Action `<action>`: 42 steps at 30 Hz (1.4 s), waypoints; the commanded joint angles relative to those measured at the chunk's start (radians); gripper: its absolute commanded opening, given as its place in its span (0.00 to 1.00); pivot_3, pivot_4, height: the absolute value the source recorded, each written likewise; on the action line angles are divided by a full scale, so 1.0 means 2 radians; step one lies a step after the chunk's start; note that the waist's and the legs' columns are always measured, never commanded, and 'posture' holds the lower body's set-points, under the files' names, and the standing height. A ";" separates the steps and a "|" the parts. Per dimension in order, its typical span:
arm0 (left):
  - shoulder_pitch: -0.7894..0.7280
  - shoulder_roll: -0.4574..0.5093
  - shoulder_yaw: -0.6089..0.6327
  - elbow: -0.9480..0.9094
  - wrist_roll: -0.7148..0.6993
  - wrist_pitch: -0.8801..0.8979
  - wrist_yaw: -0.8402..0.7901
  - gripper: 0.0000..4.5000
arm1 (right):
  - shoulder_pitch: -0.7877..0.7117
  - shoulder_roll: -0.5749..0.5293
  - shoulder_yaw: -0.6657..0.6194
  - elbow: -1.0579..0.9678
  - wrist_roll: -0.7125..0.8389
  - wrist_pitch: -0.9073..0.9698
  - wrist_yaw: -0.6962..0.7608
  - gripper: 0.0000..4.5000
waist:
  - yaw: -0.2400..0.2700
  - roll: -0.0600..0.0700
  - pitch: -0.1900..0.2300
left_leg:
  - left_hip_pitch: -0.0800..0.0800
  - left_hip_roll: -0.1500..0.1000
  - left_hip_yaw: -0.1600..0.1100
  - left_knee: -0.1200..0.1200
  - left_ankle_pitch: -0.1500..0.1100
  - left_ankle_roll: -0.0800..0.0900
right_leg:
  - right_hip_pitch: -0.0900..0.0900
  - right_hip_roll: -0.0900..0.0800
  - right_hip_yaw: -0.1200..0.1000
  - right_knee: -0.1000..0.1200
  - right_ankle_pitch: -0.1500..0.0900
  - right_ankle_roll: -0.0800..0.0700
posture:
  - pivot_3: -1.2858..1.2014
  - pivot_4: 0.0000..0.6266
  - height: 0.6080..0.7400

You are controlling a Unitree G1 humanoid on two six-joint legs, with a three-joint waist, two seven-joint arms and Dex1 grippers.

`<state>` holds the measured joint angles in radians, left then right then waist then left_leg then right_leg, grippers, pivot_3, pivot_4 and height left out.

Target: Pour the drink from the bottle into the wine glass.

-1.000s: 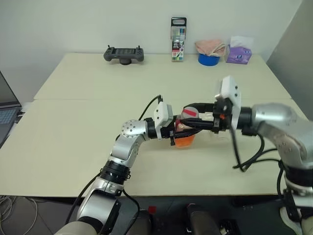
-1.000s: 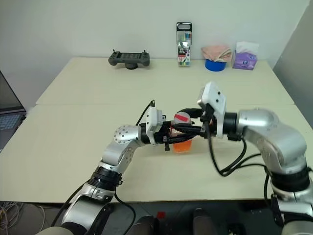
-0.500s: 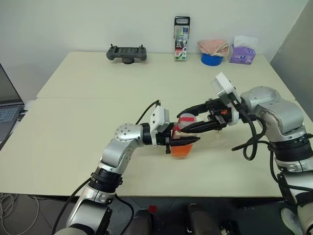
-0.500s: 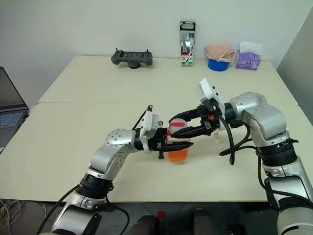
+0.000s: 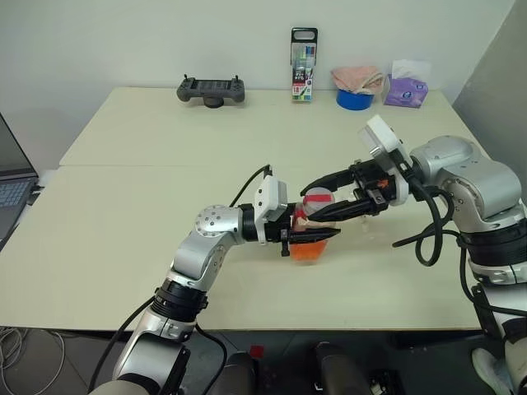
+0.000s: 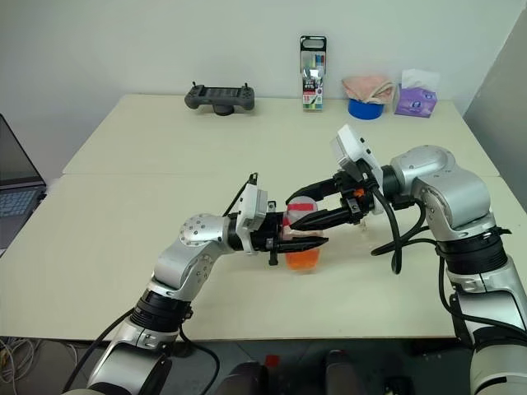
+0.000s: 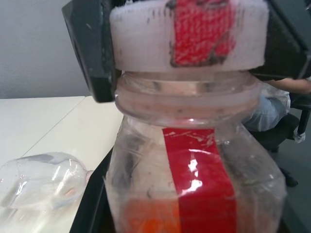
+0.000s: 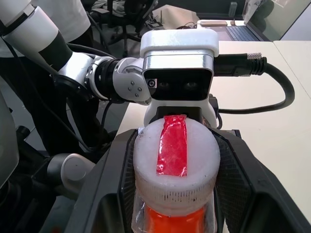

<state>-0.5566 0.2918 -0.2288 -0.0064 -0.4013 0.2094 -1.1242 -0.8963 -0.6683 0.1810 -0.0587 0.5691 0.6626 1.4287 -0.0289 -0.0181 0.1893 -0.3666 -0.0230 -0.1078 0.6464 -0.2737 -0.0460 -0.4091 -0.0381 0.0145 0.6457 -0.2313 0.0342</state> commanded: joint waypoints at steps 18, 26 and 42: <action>0.000 0.008 -0.014 0.022 0.013 0.010 -0.001 0.37 | -0.032 -0.018 -0.040 -0.032 0.023 -0.013 0.005 0.41 | 0.000 0.000 0.000 | 0.000 0.000 0.000 0.000 0.000 0.000 | 0.000 0.000 0.000 0.000 0.000 0.000 | 0.52 0.24 1.00; 0.014 0.012 -0.018 0.017 0.017 0.007 -0.001 0.37 | -0.022 -0.006 -0.068 -0.047 0.059 0.018 -0.025 0.41 | 0.000 0.000 0.000 | 0.000 0.000 0.000 0.000 0.000 0.000 | 0.000 0.000 0.000 0.000 0.000 0.000 | 0.52 0.24 1.00; 0.011 0.014 -0.018 0.030 0.018 0.002 0.002 0.37 | -0.014 -0.038 -0.040 -0.079 0.004 -0.001 -0.065 0.41 | 0.000 0.000 0.000 | 0.000 0.000 0.000 0.000 0.000 0.000 | 0.000 0.000 0.000 0.000 0.000 0.000 | 0.52 0.24 1.00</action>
<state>-0.5655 0.2946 -0.2390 0.0156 -0.4084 0.1889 -1.1201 -0.8829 -0.7282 0.1818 -0.1820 0.5704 0.7172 1.3131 -0.0293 -0.0181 0.1893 -0.3665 -0.0231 -0.1073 0.6468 -0.2736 -0.0460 -0.4091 -0.0381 0.0148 0.6461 -0.2313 0.0341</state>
